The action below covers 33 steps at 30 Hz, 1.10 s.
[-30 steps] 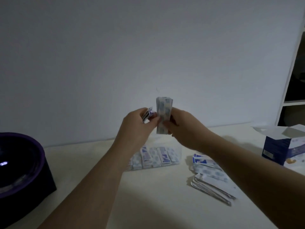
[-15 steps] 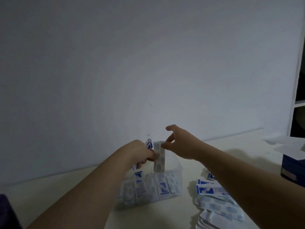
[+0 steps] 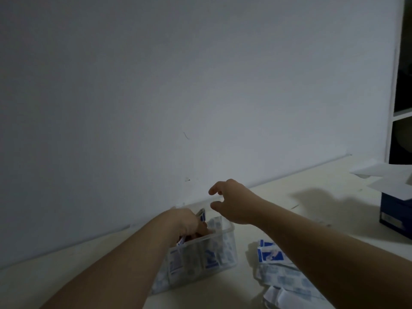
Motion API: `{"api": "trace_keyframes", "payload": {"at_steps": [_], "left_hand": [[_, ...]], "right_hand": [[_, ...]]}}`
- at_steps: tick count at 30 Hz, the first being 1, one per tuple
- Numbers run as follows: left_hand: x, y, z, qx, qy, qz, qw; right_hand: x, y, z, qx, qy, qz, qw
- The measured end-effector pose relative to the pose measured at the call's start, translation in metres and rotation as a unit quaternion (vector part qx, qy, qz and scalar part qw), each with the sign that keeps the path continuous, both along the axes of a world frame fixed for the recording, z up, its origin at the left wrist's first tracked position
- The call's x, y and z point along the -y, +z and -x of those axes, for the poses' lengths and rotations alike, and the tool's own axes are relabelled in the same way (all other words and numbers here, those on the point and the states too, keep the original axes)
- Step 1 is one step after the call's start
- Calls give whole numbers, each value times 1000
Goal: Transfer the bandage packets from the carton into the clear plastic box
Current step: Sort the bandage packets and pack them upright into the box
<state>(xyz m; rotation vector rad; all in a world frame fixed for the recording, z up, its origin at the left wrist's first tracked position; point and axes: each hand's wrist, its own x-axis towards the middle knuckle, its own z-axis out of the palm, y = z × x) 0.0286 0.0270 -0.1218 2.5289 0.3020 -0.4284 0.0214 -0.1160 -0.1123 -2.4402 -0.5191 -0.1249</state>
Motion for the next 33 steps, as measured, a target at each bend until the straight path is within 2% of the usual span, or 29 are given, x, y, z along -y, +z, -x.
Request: {"api": "trace_keyframes", "payload": {"at_steps": [5,9,15,19,23,26,28,30,31,33], "left_hand": [[8,-4,-8,7,-58,-130,990],[13,-5,-9,-3,-103,-158,982],[19,-2,-7,34,-187,-232,954],[18,4,-8,36,-179,-211,960],[11,22,-1,39,-102,-62,992],[-1,34,8,105,-15,134,985],[-5,43,18,144,42,335,930],[-4,52,33,128,69,527,837],[-2,56,42,115,71,584,801],[5,59,59,99,74,625,771]], "right_hand": [[-2,-8,-3,-14,8,-4,1000],[-1,-9,-3,-15,10,-5,1000],[-1,-10,-5,-20,12,-10,1000],[-4,-13,-7,-18,12,-2,1000],[1,-8,-6,-2,5,-31,999],[9,12,4,45,19,-111,993],[15,28,16,61,89,-128,986],[15,41,33,67,155,-80,982],[13,46,43,87,171,-35,981],[9,50,59,146,186,44,971]]}}
